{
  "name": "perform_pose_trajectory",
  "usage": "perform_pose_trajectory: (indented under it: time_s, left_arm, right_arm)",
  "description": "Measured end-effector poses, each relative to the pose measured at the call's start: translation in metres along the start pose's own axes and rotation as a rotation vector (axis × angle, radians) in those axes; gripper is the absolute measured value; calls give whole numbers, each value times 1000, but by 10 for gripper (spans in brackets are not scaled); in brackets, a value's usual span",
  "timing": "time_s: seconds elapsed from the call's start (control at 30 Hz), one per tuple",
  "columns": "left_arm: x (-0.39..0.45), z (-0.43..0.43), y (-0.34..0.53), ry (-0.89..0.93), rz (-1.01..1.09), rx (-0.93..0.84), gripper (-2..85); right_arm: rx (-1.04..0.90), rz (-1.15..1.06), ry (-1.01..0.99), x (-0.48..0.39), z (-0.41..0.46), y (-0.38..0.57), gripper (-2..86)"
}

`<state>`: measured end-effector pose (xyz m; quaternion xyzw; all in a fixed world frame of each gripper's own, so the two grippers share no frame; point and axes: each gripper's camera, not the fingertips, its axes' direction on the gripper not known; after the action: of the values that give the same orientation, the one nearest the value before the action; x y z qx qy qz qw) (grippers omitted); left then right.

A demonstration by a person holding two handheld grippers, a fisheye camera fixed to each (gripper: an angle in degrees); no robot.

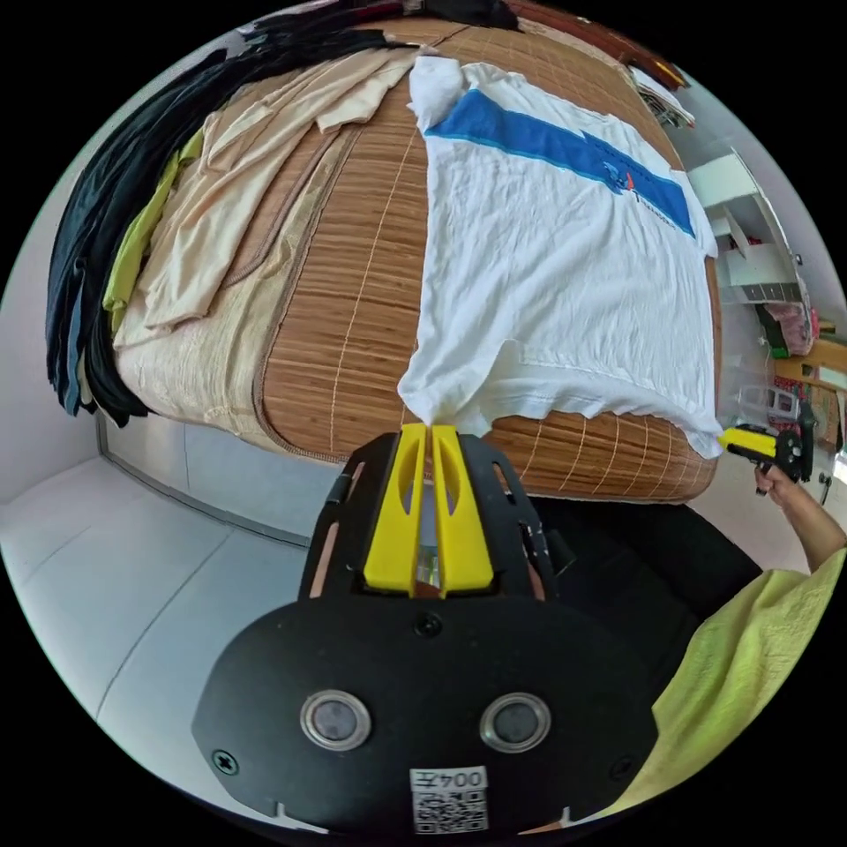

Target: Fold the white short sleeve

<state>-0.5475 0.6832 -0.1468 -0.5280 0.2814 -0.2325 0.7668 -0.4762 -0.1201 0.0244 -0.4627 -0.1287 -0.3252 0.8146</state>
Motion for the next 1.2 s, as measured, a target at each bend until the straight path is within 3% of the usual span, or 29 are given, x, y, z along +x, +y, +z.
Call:
perform_pose_trajectory:
  time_s: [0.1, 0.3, 0.63, 0.7, 0.8, 0.87, 0.97, 1.1, 1.2]
  left_arm:
    - [2, -8, 14, -29, 89, 45, 14]
    - [-11, 43, 30, -70, 143, 1, 12]
    - [-27, 109, 24, -117, 205, -98, 53]
    - [-32, 113, 28, -109, 211, -104, 66]
    - [-44, 112, 38, -111, 188, -79, 82]
    - [-47, 110, 47, -139, 185, -64, 89]
    - [-47, 119, 66, -254, 211, -85, 97]
    - [-33, 134, 92, -309, 287, -91, 97]
    - [19, 137, 94, -270, 466, -23, 92]
  right_arm:
    - [52, -67, 48, -11, -25, 16, -3]
    - [-27, -79, 93, -19, -2, 37, 0]
    - [-86, -126, 176, -35, 2, 53, 79]
    - [-98, -75, 134, -31, -3, 59, 81]
    - [-57, 177, -30, 0, -18, 72, 83]
    - [41, 435, -267, 33, -26, 90, 82]
    - [144, 594, -425, 47, -27, 106, 77]
    - [129, 407, -269, 5, -38, 87, 73]
    - [114, 89, -44, -55, -45, 61, 74]
